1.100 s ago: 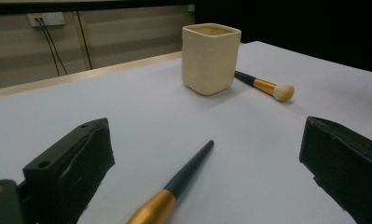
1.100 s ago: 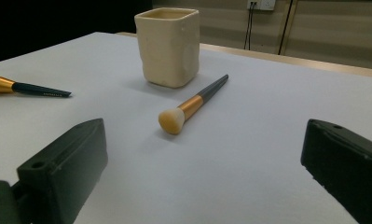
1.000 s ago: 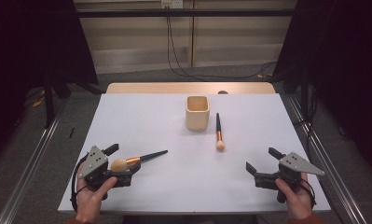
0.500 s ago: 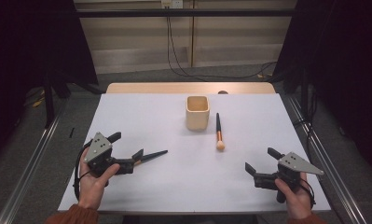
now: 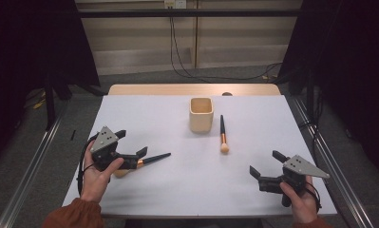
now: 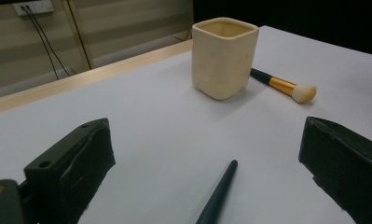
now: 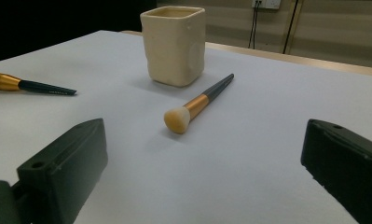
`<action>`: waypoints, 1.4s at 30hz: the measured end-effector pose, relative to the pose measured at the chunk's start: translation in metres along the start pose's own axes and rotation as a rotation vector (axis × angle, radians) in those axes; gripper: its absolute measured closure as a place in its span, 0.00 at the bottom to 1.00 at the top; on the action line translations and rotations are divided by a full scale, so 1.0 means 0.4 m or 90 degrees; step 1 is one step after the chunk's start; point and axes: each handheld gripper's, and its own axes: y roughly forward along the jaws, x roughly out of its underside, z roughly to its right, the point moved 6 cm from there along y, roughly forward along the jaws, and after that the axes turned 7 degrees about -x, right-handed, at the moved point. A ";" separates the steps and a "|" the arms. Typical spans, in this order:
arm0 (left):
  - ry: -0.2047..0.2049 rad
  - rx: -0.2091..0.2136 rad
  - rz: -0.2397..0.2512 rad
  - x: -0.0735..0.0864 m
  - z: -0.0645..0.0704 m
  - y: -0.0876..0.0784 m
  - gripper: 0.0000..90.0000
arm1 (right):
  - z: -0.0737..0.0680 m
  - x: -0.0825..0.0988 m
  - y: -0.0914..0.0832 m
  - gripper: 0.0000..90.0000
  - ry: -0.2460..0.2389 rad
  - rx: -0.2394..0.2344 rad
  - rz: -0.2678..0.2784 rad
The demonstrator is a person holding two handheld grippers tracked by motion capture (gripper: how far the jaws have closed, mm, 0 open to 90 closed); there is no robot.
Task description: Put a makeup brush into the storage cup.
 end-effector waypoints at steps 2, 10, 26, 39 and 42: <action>0.020 0.007 -0.027 -0.003 0.004 0.005 0.04 | 0.001 0.000 0.001 0.00 -0.001 0.000 -0.001; 0.056 0.028 -0.095 -0.004 -0.003 0.023 0.05 | -0.001 0.001 0.000 0.00 -0.002 -0.002 -0.004; 0.124 0.039 -0.237 0.032 -0.029 0.046 0.06 | -0.003 0.007 0.004 0.00 -0.006 -0.007 -0.016; 0.165 0.093 -0.362 0.070 -0.038 0.064 0.05 | -0.004 0.010 0.006 0.00 -0.006 -0.011 -0.022; 0.173 0.120 -0.398 0.065 -0.037 0.062 0.05 | -0.007 0.011 0.006 0.00 -0.011 -0.012 -0.025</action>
